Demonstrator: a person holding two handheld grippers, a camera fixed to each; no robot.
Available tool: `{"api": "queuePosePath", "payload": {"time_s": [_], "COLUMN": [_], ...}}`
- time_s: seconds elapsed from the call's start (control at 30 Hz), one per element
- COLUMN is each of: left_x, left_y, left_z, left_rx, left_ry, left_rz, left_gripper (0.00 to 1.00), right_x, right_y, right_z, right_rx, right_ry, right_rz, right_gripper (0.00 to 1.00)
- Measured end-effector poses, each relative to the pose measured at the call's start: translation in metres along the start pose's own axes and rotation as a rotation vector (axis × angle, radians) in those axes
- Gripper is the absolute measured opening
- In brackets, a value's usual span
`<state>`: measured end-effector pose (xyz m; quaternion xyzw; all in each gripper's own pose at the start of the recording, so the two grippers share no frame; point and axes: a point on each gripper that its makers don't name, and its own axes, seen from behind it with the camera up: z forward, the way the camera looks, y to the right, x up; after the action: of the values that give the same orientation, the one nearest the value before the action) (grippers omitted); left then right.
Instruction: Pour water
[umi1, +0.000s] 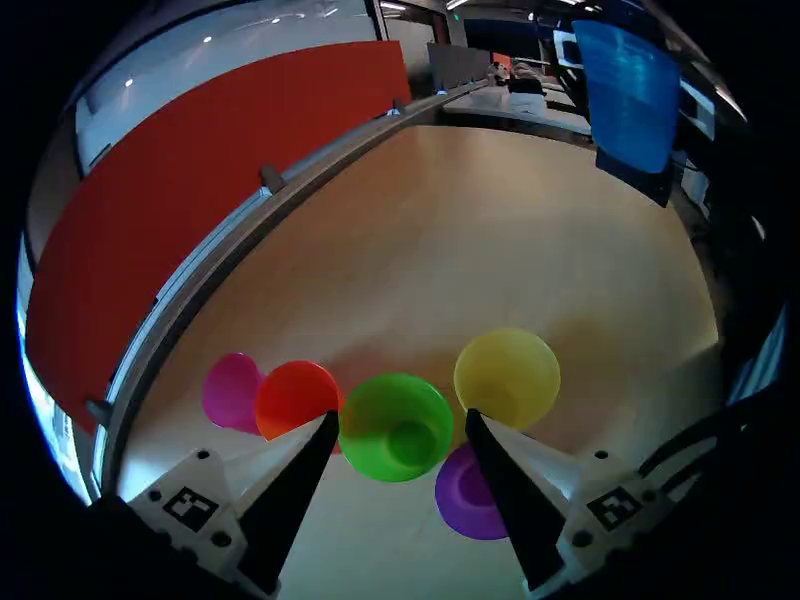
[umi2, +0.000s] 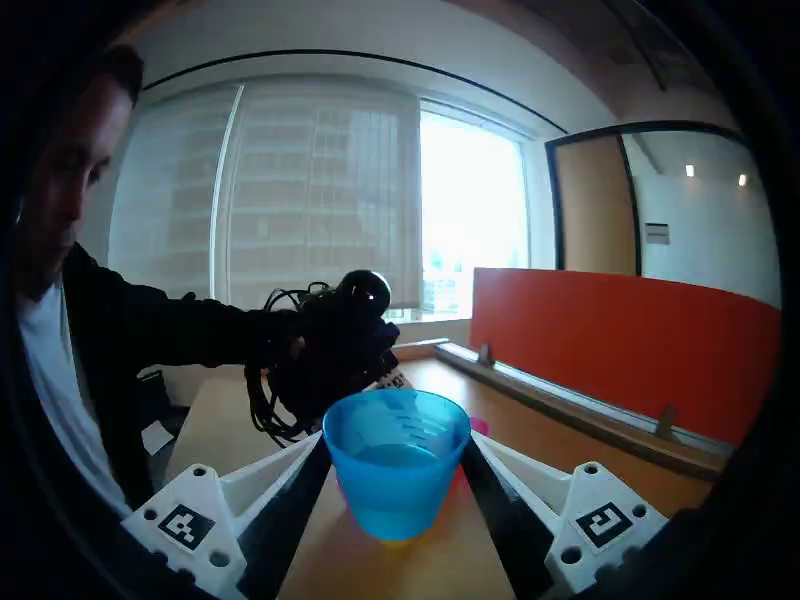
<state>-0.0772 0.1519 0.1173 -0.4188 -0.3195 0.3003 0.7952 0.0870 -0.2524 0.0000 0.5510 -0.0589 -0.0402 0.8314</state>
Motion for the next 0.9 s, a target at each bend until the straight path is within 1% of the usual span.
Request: {"api": "queuePosePath", "payload": {"time_s": [0.2,0.4,0.9], "left_x": [-0.0009,-0.0011,-0.0035], "left_y": [0.0076,0.0092,0.0001], "left_z": [0.0002,0.0004,0.002], "left_rx": [-0.019,-0.021,-0.005], "left_ry": [-0.005,-0.004,-0.006], "left_rz": [0.004,0.001,-0.028], "left_gripper": [0.94,0.94,0.94], "right_x": [-0.0016,-0.0019,-0.0023], "right_y": [0.0008,0.0009,0.001], "right_z": [-0.0004,-0.0012,0.0007], "right_rx": [0.001,0.001,0.001], "right_ry": [-0.002,-0.001,-0.004], "right_rz": [0.003,0.001,-0.004], "right_gripper": [0.9,0.9,0.9]}}
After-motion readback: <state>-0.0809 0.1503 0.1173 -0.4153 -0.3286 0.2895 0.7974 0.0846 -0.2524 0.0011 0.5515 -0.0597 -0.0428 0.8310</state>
